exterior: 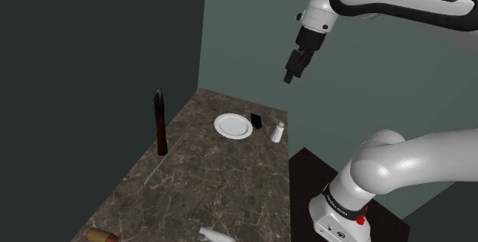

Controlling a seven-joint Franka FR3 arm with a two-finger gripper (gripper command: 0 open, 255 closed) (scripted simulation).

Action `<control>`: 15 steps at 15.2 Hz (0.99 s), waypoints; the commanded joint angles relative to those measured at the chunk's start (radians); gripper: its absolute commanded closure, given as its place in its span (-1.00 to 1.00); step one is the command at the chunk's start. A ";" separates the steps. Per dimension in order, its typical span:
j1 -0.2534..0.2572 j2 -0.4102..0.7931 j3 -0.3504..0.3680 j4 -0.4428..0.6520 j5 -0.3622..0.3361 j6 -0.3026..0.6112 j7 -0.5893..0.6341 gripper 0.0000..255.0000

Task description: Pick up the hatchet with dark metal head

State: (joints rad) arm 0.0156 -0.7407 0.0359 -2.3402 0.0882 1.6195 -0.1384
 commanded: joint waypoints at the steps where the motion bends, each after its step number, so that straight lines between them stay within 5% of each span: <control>1: 0.000 0.000 0.000 0.000 0.000 0.000 0.000 -1.00; 15: 0.036 0.451 0.239 0.285 0.043 0.155 0.325 -1.00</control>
State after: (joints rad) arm 0.0497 -0.3235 0.2606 -2.0771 0.1346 1.7635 0.1621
